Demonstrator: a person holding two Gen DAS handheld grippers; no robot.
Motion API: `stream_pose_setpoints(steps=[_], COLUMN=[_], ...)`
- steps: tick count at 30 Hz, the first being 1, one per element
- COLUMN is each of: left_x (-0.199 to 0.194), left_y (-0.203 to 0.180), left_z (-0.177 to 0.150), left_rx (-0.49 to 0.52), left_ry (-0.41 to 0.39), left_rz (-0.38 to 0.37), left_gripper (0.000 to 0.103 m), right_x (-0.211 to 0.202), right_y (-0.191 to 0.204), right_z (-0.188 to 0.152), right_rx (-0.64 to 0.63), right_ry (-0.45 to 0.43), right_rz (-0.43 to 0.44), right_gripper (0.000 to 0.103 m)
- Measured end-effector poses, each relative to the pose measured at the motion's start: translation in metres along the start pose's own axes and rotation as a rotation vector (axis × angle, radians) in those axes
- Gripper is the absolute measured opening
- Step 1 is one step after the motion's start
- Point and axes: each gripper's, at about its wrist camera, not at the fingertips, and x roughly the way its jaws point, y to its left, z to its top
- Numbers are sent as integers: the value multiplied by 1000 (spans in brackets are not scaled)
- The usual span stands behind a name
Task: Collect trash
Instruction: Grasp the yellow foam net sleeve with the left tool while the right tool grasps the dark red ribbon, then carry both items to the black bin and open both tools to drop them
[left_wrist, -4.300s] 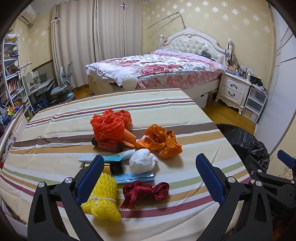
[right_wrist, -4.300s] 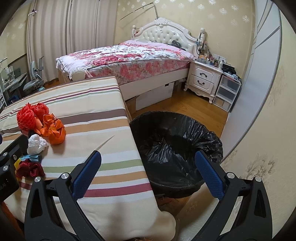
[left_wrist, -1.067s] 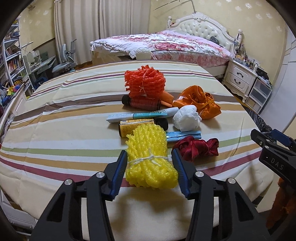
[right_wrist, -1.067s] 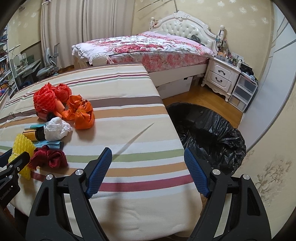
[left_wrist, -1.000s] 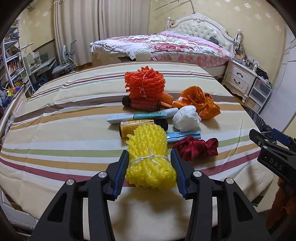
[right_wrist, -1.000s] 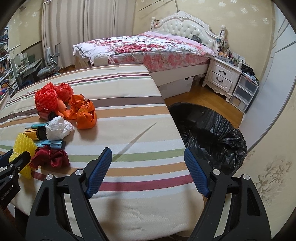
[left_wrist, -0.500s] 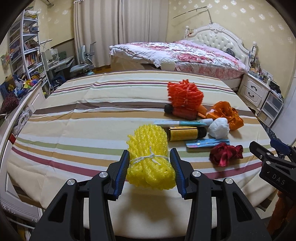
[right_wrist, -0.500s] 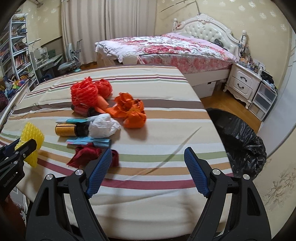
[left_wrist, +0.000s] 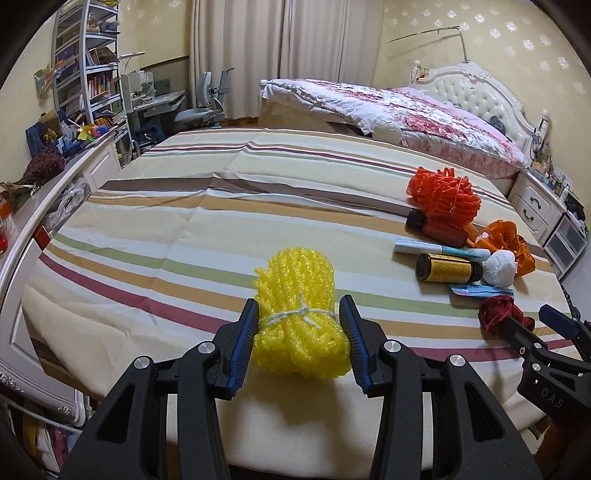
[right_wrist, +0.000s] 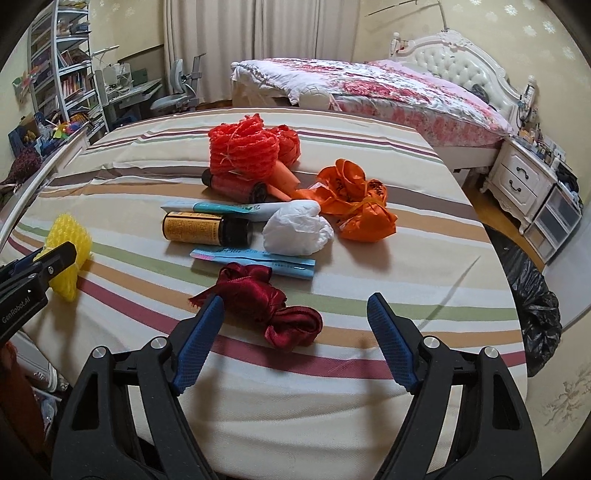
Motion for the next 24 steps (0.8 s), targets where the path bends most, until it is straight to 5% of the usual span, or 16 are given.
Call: stream_pose_setpoints(steps=[4, 11, 24], left_x=[-1, -4, -20], left_y=[2, -1, -36], left_z=[-3, -3, 12], left_rx=[1, 8, 71], left_ry=[-9, -19, -101], left_rz=[-1, -6, -69], left_gripper=[45, 45, 45], right_x=[1, -8, -31], right_y=[0, 5, -29], right_z=[-3, -5, 4], right_rx=[3, -19, 53], right_ry=[26, -9, -102], right_rz=[45, 44, -14], right_gripper=[33, 24, 24])
